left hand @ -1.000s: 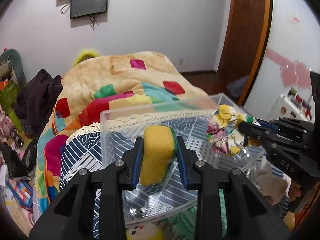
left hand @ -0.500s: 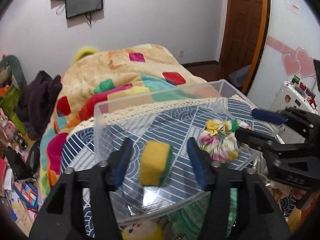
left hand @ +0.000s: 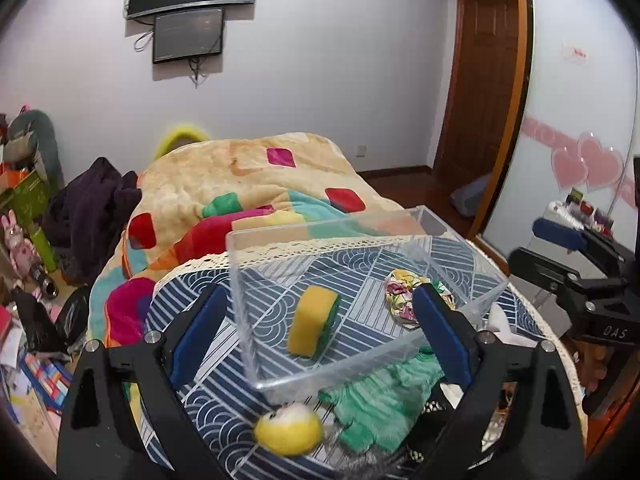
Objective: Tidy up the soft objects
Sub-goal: 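Grasp the yellow felt ball with the left tool while the right tool grasps the white cloth bag, then carry the ball into the box with the left tool while the right tool places the white bag inside, then grasp the green knit glove with the left tool while the right tool grasps the black strapped bag, then lower the glove into the box with the left tool while the right tool drops the black bag in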
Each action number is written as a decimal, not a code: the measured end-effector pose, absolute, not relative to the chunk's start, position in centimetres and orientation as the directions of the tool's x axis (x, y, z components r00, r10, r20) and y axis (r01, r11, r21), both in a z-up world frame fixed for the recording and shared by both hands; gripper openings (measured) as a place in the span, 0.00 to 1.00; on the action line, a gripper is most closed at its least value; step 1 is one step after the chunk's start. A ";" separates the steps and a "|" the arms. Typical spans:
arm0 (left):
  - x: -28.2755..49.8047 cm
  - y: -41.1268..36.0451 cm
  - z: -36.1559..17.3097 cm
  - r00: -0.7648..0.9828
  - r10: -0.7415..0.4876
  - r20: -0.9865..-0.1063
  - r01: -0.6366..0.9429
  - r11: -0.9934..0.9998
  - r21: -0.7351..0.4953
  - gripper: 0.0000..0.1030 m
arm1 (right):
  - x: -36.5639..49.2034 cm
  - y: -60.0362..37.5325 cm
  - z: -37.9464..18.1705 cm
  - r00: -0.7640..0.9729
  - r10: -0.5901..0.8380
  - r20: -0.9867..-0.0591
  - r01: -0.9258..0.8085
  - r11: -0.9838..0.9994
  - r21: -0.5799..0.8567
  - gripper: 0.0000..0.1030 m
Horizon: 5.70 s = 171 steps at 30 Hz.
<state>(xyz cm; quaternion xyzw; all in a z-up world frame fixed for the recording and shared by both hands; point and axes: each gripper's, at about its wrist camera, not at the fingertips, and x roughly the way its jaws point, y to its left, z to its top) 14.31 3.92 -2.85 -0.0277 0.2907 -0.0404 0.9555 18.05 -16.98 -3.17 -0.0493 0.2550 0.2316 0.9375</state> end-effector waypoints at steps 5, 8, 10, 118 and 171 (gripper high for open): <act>12.6 5.1 -3.6 0.827 -0.076 -0.557 0.027 0.995 -0.097 0.92 | 16.3 -17.7 -3.5 0.776 0.410 -0.480 -0.458 0.889 0.019 0.81; 11.7 5.5 -4.8 0.818 -0.051 -0.572 0.005 0.997 -0.082 0.92 | 15.5 -17.7 -4.3 0.776 0.400 -0.487 -0.456 0.890 0.005 0.81; 11.3 5.8 -5.6 0.812 -0.032 -0.583 -0.008 0.998 -0.066 0.92 | 15.1 -17.7 -5.0 0.774 0.393 -0.497 -0.452 0.892 0.000 0.81; 11.8 2.4 -5.3 0.788 -0.186 -0.588 0.153 0.983 -0.106 0.73 | 16.3 -16.8 -4.9 0.726 0.474 -0.499 -0.499 0.862 0.093 0.79; 6.1 3.8 -8.5 0.784 -0.177 -0.595 0.113 0.983 -0.144 0.21 | 14.8 -17.5 -13.4 0.547 0.463 -0.698 -0.493 0.852 0.179 0.41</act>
